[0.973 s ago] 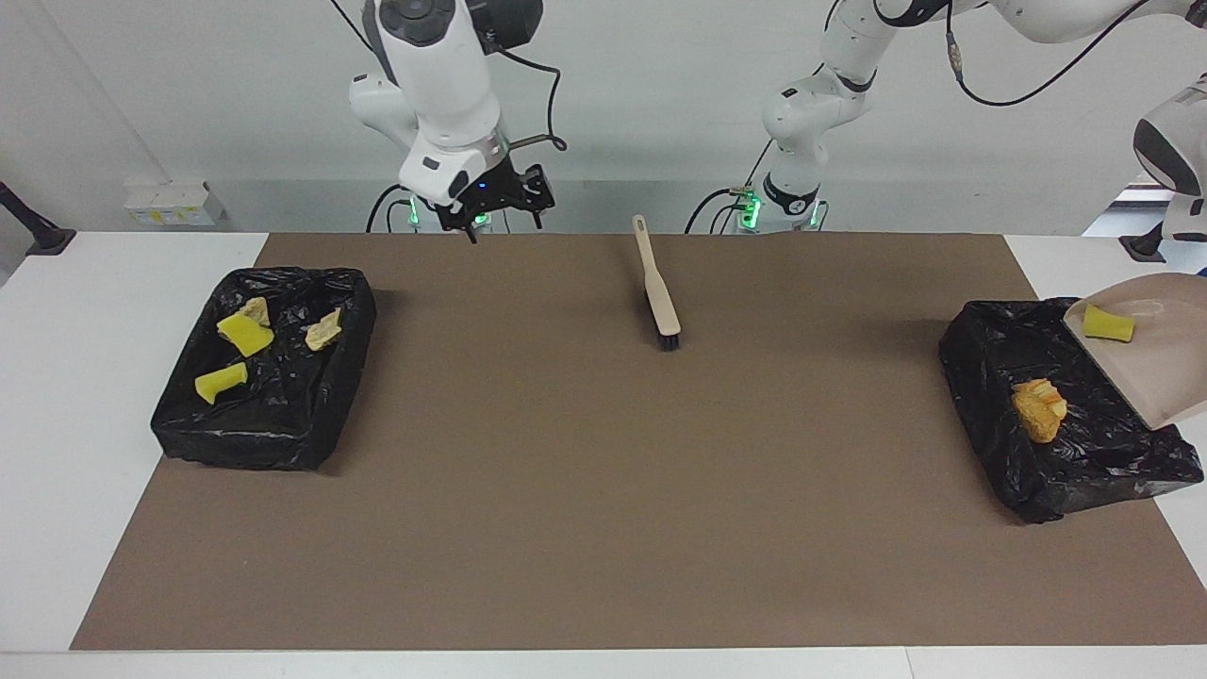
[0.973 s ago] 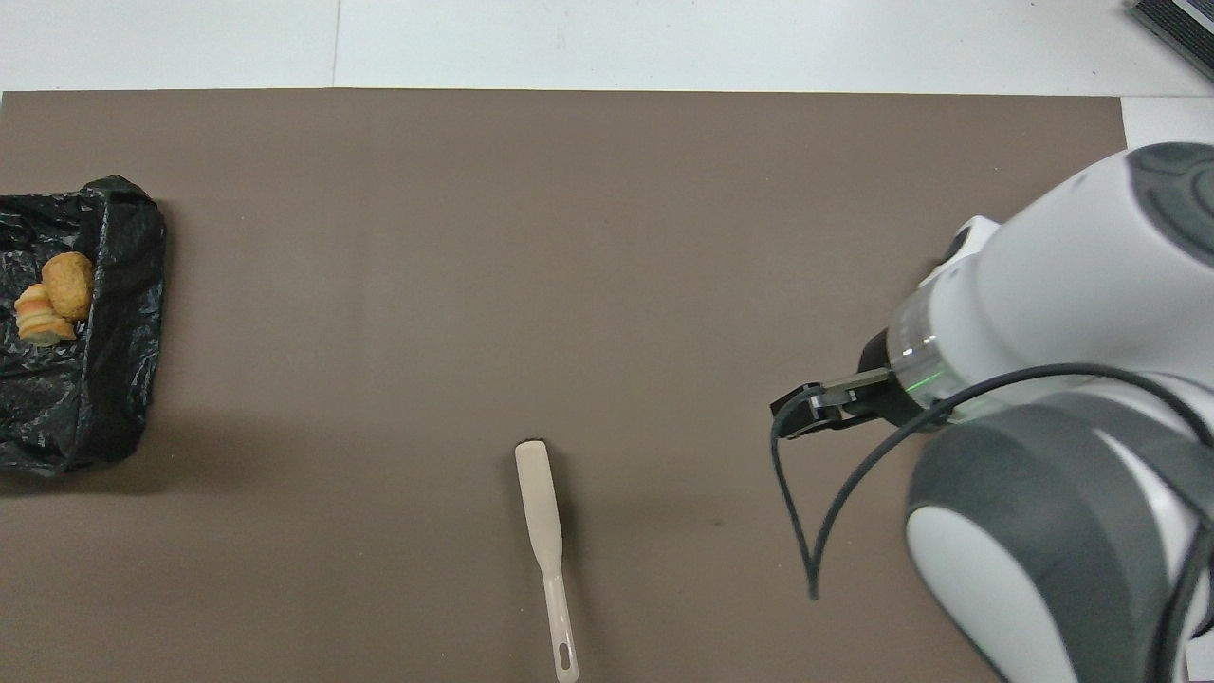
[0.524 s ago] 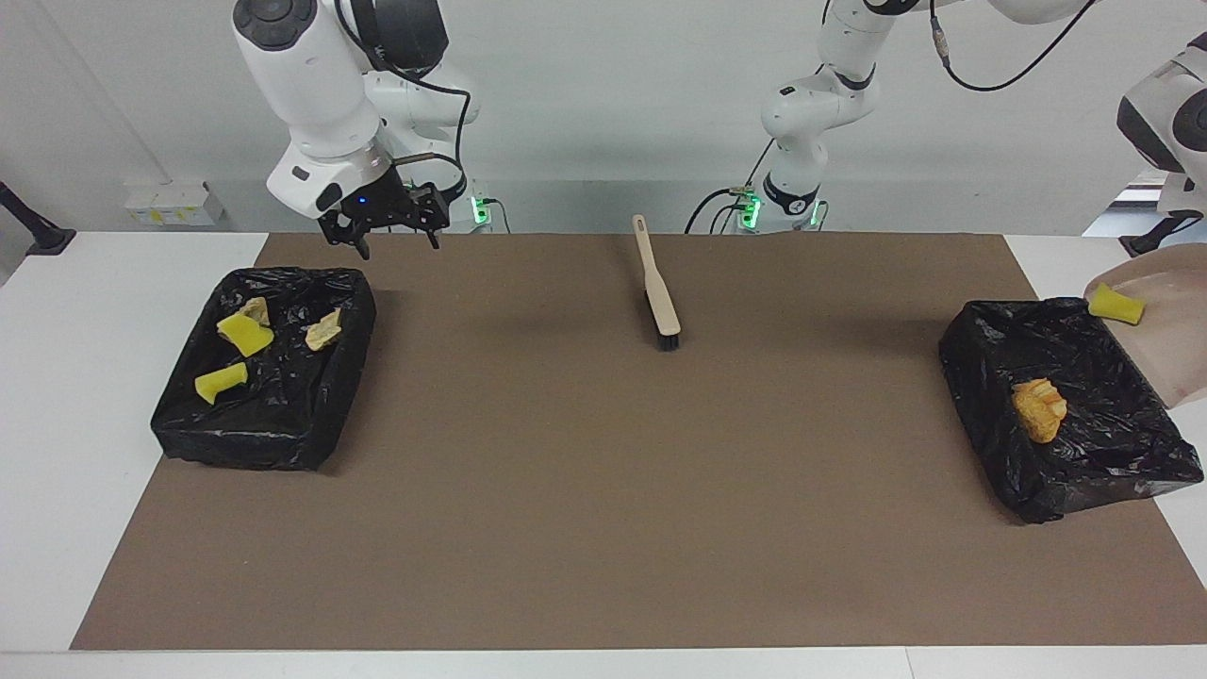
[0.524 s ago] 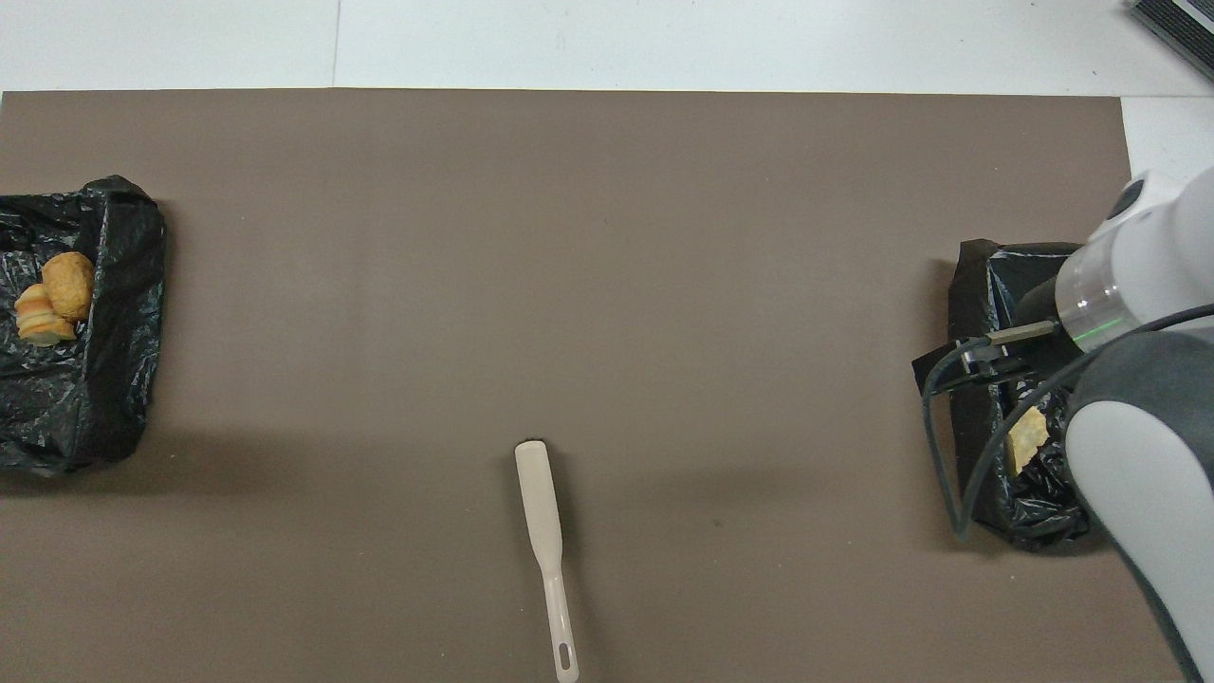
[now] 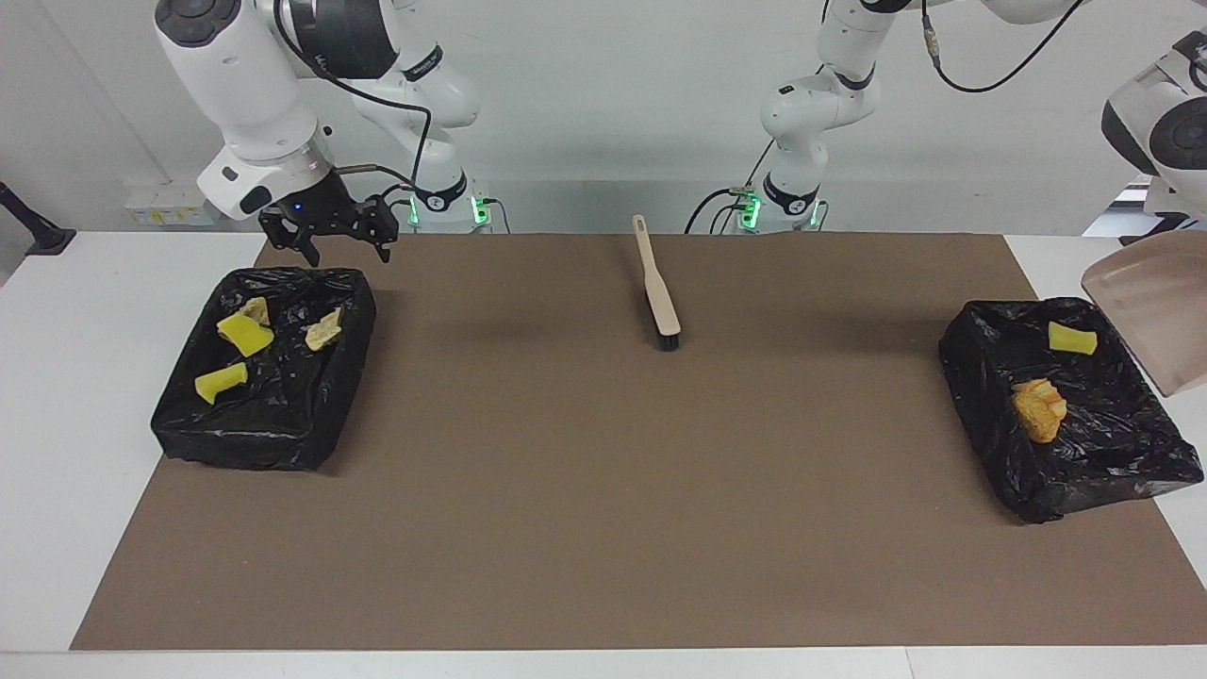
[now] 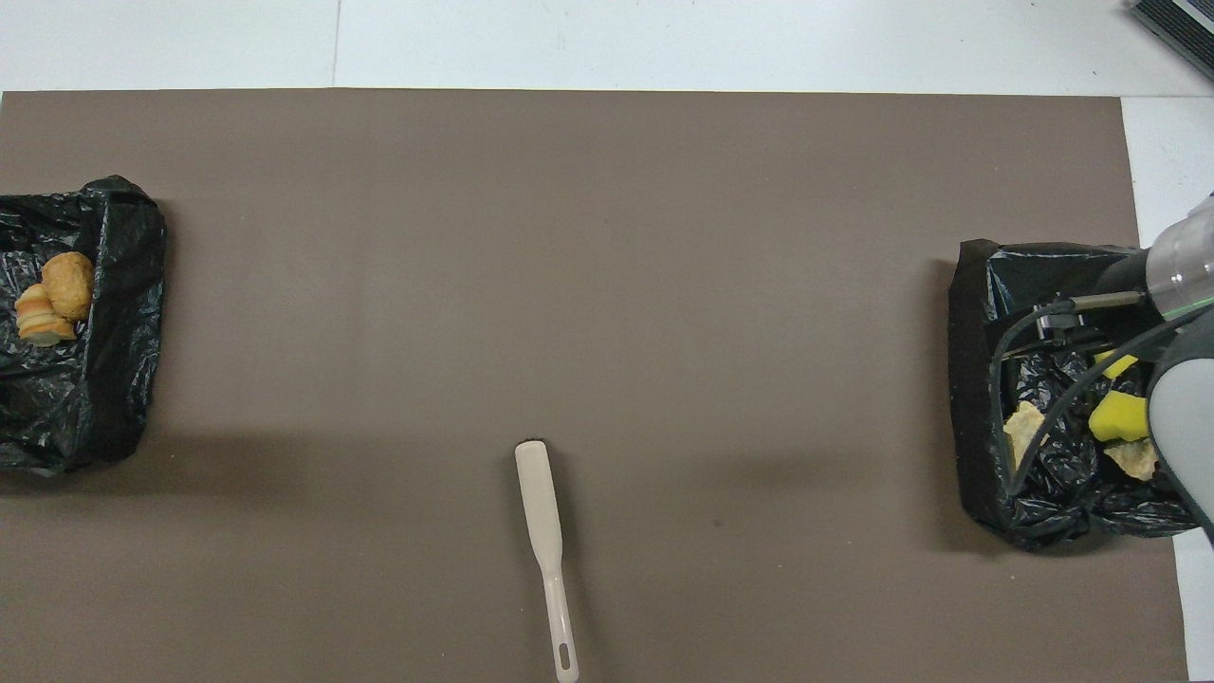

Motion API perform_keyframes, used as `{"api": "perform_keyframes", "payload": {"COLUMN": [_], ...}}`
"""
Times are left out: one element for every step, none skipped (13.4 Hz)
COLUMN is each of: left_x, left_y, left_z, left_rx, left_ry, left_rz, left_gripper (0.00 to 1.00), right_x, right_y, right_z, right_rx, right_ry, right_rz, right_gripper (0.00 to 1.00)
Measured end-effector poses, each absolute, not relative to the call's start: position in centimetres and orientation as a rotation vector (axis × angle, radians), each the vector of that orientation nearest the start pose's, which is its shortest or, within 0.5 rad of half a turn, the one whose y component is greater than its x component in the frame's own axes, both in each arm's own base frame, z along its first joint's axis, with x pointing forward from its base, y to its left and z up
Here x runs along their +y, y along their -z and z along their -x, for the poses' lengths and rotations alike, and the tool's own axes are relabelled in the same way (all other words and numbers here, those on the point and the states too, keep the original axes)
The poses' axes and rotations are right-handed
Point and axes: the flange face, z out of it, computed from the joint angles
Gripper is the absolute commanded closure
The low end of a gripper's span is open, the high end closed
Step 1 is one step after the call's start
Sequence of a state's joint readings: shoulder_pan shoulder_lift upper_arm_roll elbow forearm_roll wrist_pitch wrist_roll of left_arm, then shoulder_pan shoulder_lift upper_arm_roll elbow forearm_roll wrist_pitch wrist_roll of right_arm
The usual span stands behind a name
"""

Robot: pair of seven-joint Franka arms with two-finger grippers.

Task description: Sweep and dump trash in bin

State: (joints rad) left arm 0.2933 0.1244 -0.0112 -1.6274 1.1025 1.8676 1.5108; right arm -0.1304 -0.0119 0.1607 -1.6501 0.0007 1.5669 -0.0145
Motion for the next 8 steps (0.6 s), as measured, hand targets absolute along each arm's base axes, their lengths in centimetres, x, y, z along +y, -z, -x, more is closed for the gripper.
{"api": "perform_keyframes", "payload": {"left_x": [23.9, 23.9, 23.8, 23.8, 23.8, 23.9, 24.0, 23.9], "left_y": [-59.5, -59.7, -59.8, -59.9, -59.9, -59.9, -60.0, -60.0], "left_z": [-57.6, -57.6, -57.6, -57.6, -57.6, -57.5, -57.5, -57.6], "left_rx": [1.517, 1.502, 1.492, 1.488, 1.485, 1.481, 1.477, 1.473], "left_ry": [-0.956, -0.964, -0.971, -0.975, -0.977, -0.978, -0.984, -0.988], "left_rz": [1.598, 1.586, 1.574, 1.568, 1.566, 1.566, 1.559, 1.549], "left_gripper": [1.00, 1.00, 1.00, 1.00, 1.00, 1.00, 1.00, 1.00], "right_x": [1.0, 0.3, -0.3, -0.5, -0.5, -0.5, -0.7, -1.2], "right_y": [-59.4, -59.4, -59.3, -59.3, -59.3, -59.3, -59.3, -59.3], "right_z": [-54.9, -54.9, -54.9, -54.9, -54.9, -54.9, -54.9, -54.9], "right_rx": [-0.052, -0.030, -0.014, -0.008, -0.009, -0.007, -0.002, 0.010], "right_ry": [-0.101, -0.099, -0.100, -0.100, -0.100, -0.101, -0.101, -0.101], "right_rz": [3.142, 3.143, 3.143, 3.143, 3.143, 3.143, 3.142, 3.142], "right_gripper": [0.00, 0.00, 0.00, 0.00, 0.00, 0.00, 0.00, 0.00]}}
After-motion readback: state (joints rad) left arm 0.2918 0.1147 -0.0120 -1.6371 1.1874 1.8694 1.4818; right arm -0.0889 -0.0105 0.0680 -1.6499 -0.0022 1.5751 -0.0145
